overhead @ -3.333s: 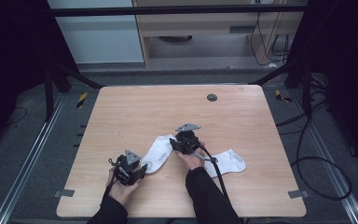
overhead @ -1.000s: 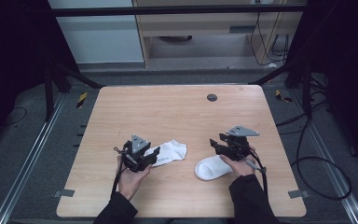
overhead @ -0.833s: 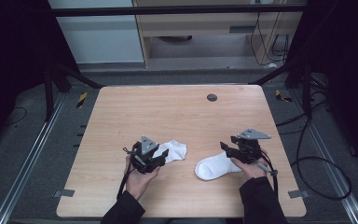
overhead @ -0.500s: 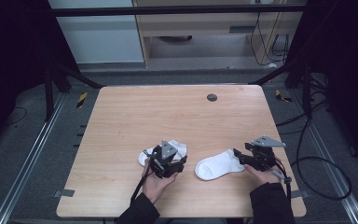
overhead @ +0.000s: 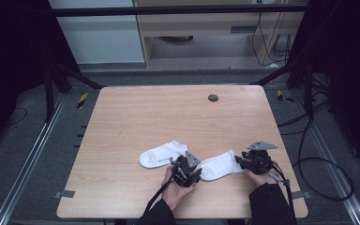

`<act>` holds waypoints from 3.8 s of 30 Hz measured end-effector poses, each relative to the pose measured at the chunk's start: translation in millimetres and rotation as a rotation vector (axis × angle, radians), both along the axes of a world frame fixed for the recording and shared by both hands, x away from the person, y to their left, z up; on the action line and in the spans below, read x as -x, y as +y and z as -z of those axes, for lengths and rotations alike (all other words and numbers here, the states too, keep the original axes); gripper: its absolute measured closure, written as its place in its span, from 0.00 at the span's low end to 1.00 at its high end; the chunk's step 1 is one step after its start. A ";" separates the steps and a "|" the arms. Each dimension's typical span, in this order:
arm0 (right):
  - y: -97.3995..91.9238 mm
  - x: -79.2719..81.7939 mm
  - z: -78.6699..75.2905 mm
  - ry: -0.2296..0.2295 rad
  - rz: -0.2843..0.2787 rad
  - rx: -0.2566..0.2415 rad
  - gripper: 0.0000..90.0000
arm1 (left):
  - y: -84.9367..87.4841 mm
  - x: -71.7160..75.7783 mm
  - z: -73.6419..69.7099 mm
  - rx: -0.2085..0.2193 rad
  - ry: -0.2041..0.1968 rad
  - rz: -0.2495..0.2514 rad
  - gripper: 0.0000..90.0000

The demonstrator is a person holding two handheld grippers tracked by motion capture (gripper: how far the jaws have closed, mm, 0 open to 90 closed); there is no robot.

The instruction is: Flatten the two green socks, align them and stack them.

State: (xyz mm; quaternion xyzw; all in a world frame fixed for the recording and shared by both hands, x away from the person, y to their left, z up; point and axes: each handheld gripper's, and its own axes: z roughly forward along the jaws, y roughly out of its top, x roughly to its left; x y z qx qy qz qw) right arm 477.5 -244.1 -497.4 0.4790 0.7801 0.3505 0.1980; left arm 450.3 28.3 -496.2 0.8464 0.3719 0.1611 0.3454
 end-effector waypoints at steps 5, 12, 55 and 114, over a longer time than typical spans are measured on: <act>1.8 -0.3 1.0 0.018 -0.015 0.015 0.93 | 0.1 -0.9 0.5 0.009 0.012 -0.006 0.93; 10.4 8.4 -9.6 0.009 -0.057 -0.021 0.95 | 10.8 2.7 -6.9 0.011 0.037 0.006 0.99; 120.8 -1.6 -34.4 -0.071 -0.193 -0.165 0.64 | 164.4 -0.3 -36.4 0.051 -0.069 -0.184 0.62; 122.4 11.4 -49.0 -0.076 -0.261 -0.147 0.98 | 150.2 9.6 -45.1 0.135 -0.044 -0.119 1.00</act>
